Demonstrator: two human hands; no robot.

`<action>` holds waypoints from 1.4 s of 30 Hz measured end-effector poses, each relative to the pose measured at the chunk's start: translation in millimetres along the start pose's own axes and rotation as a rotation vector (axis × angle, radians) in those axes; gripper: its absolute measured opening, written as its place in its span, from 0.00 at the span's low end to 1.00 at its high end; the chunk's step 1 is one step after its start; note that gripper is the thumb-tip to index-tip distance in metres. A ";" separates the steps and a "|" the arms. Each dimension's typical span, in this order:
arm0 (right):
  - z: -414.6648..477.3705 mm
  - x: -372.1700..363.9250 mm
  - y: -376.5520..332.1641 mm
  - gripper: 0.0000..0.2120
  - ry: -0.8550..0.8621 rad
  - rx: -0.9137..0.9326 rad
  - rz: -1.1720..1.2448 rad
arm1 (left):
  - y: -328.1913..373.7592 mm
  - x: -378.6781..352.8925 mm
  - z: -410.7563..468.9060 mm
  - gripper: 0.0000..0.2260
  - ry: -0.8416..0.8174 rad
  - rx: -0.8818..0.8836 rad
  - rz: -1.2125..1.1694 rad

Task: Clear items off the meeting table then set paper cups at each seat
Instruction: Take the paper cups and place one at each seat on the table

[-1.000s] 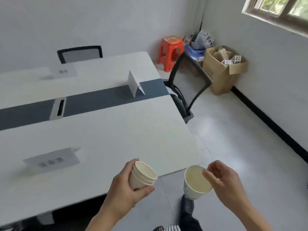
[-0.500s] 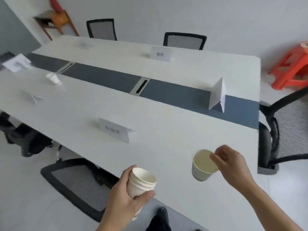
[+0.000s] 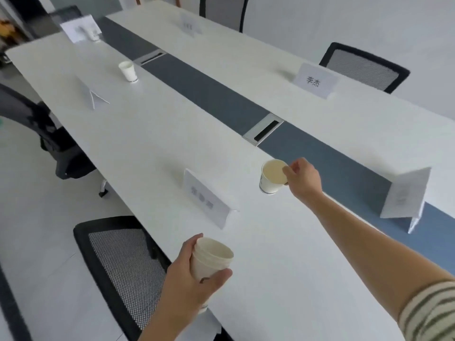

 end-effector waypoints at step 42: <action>-239.4 72.3 66.7 0.06 -0.032 -0.280 0.105 | 29.9 -67.8 -16.7 0.35 -0.514 -0.243 0.187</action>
Point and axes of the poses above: each hand's wrist, its own z-axis towards the middle knuckle, its own x-axis out of the back of the hand, y = z × x, the point moved 2 cm from there along z, towards the middle knuckle, and after that the axes turned 12 degrees about x, right-handed, at the moved point
